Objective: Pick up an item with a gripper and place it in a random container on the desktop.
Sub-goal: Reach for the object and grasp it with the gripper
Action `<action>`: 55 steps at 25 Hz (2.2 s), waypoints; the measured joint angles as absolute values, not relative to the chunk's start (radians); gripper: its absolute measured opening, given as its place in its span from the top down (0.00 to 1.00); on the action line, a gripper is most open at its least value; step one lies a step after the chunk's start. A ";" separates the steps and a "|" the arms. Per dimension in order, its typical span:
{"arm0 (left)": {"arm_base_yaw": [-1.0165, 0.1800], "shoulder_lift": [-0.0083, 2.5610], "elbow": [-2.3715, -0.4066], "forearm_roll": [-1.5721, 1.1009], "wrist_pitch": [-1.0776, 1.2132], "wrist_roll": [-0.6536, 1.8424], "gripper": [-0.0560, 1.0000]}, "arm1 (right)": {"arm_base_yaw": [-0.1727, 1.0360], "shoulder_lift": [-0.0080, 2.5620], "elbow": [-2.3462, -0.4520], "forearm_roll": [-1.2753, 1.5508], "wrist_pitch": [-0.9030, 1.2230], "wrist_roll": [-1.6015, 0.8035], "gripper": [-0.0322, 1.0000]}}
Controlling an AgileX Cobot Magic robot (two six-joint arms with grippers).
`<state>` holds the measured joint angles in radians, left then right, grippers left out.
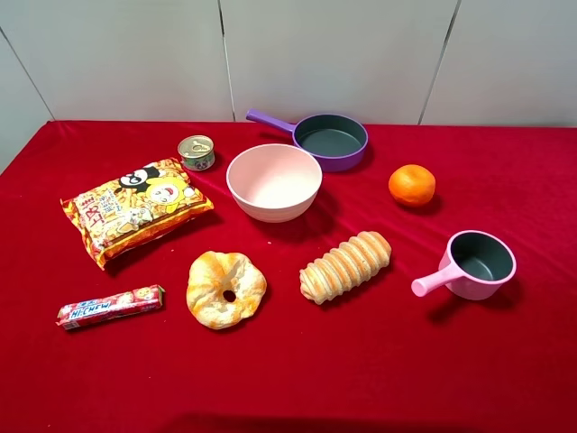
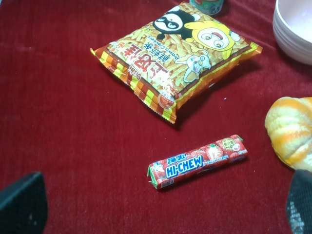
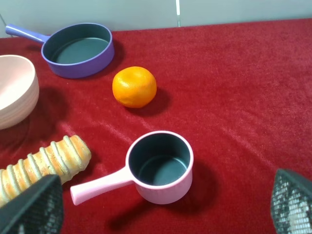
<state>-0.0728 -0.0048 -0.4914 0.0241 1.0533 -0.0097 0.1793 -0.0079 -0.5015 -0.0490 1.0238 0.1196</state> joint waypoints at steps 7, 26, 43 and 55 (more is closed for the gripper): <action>-0.073 -0.005 -0.491 0.024 1.053 -0.010 0.02 | 0.179 -0.008 -0.501 -0.049 1.024 0.120 0.35; -0.073 -0.005 -0.491 0.024 1.053 -0.009 0.02 | 0.179 0.033 -0.510 -0.050 1.006 0.118 0.35; -0.073 -0.005 -0.491 0.024 1.053 -0.009 0.02 | 0.179 0.405 -0.546 -0.023 0.780 0.073 0.35; -0.073 -0.005 -0.491 0.024 1.053 -0.009 0.02 | 0.179 0.702 -0.609 -0.014 0.628 0.000 0.35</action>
